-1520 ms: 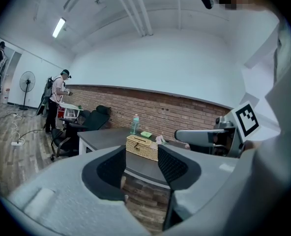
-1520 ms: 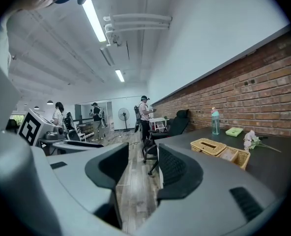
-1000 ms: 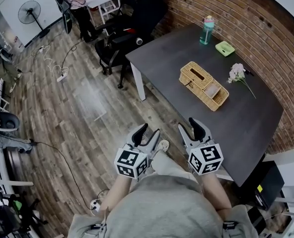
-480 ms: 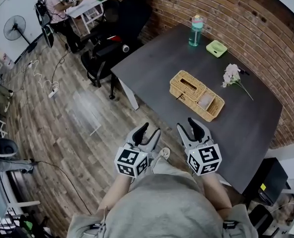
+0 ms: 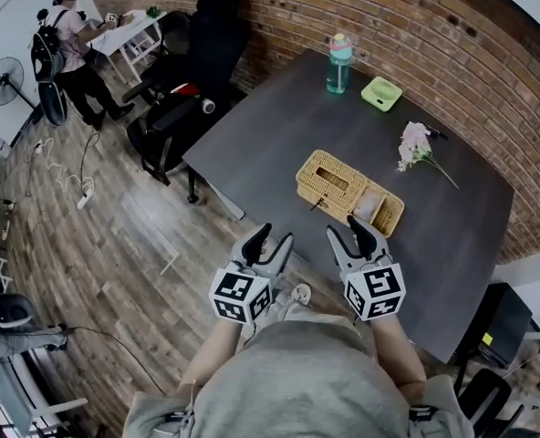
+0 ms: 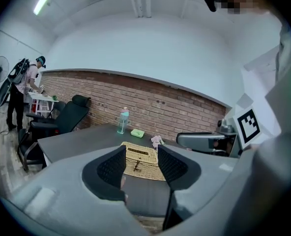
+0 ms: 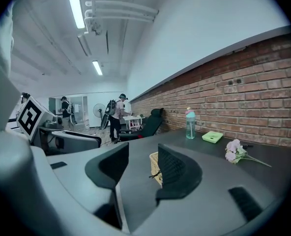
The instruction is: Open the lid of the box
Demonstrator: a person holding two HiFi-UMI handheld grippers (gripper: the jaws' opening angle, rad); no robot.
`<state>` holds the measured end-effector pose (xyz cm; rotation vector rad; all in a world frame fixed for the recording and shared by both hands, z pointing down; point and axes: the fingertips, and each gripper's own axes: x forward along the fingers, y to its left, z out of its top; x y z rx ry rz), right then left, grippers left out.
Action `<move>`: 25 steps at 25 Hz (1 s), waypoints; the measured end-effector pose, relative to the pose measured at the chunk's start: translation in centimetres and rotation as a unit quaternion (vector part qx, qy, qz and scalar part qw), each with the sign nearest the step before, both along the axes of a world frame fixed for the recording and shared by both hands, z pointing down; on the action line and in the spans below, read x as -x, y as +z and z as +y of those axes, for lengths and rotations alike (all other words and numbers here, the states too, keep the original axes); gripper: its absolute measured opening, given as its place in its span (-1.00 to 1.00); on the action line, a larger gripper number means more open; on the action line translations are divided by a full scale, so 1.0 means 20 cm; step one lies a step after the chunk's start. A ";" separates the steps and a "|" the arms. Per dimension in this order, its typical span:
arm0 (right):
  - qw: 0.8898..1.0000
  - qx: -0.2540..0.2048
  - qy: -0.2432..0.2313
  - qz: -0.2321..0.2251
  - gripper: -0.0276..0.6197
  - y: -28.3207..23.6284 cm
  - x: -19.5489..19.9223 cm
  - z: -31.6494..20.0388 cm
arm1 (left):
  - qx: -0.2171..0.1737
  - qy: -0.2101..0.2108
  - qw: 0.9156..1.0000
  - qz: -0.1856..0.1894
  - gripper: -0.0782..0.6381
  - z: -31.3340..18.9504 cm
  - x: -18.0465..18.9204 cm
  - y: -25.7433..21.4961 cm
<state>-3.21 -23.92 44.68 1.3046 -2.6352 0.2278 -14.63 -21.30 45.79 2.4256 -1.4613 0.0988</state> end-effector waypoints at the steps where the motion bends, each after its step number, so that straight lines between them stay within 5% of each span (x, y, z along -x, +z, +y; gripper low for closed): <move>1: 1.000 -0.001 0.004 0.002 -0.34 0.00 -0.01 -0.03 | 0.000 0.004 1.000 0.000 -0.23 -0.03 0.00 0.00; 25: 0.991 0.033 0.045 0.125 -0.34 0.39 -0.14 -0.42 | 0.023 0.051 0.998 -0.005 -0.23 -0.45 -0.04 0.09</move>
